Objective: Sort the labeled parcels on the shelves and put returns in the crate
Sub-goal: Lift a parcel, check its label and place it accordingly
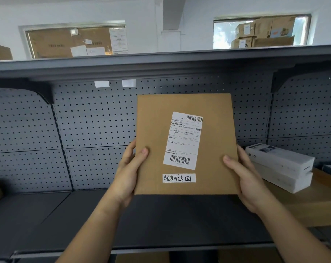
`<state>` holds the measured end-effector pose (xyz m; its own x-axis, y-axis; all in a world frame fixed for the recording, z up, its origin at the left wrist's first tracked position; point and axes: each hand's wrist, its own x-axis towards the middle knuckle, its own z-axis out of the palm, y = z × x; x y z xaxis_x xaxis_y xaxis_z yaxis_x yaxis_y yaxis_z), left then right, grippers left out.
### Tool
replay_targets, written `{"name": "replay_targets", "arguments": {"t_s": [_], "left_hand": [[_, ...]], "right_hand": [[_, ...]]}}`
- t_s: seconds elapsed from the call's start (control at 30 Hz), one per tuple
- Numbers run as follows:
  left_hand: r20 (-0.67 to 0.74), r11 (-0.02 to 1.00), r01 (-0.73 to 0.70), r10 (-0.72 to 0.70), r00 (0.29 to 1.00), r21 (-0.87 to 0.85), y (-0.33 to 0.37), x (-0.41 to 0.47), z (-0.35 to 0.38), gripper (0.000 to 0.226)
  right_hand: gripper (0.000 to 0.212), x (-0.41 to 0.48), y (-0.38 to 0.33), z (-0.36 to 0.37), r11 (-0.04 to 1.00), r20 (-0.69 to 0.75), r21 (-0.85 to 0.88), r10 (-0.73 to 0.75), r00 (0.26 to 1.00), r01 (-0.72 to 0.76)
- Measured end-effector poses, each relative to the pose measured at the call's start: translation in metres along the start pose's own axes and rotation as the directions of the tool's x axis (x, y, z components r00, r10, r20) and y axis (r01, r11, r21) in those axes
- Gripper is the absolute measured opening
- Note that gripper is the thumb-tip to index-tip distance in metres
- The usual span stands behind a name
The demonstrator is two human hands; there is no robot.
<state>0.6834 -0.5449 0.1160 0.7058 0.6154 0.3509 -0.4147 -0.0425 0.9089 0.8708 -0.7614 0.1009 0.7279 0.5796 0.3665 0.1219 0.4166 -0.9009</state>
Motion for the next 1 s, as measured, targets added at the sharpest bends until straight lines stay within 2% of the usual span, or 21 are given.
{"name": "replay_targets", "arguments": {"t_s": [0.17, 0.3, 0.47, 0.6, 0.77, 0.87, 1.0], "left_hand": [[-0.023, 1.0, 0.005, -0.006, 1.0, -0.008, 0.002, -0.005, -0.001, 0.054], [-0.095, 1.0, -0.004, 0.003, 0.995, -0.016, 0.006, -0.02, -0.009, 0.05], [-0.23, 1.0, -0.027, 0.025, 0.973, -0.004, 0.016, -0.054, -0.026, 0.049], [-0.375, 0.998, -0.059, 0.069, 0.924, 0.037, 0.026, -0.095, -0.039, 0.047], [-0.56, 0.987, -0.07, 0.141, 0.816, 0.147, 0.042, -0.165, -0.06, 0.046], [-0.678, 0.978, -0.053, 0.177, 0.713, 0.2, 0.055, -0.212, -0.071, 0.045], [-0.791, 0.97, -0.046, 0.221, 0.57, 0.238, 0.077, -0.271, -0.084, 0.048]], "right_hand": [[0.067, 0.001, 0.002, 0.001, 1.0, 0.013, 0.01, 0.004, 1.0, -0.004], [0.072, 0.001, 0.006, 0.01, 0.999, 0.055, 0.031, 0.014, 0.998, -0.015], [0.072, 0.002, 0.016, 0.035, 0.996, 0.177, 0.058, 0.053, 0.983, -0.065], [0.062, 0.0, 0.02, 0.065, 0.989, 0.314, 0.084, 0.086, 0.945, -0.118], [0.054, -0.012, 0.038, 0.115, 0.973, 0.523, 0.084, 0.142, 0.84, -0.217], [0.051, -0.028, 0.05, 0.153, 0.953, 0.638, 0.071, 0.183, 0.748, -0.294], [0.045, -0.059, 0.054, 0.21, 0.937, 0.765, 0.071, 0.168, 0.622, -0.341]]}}
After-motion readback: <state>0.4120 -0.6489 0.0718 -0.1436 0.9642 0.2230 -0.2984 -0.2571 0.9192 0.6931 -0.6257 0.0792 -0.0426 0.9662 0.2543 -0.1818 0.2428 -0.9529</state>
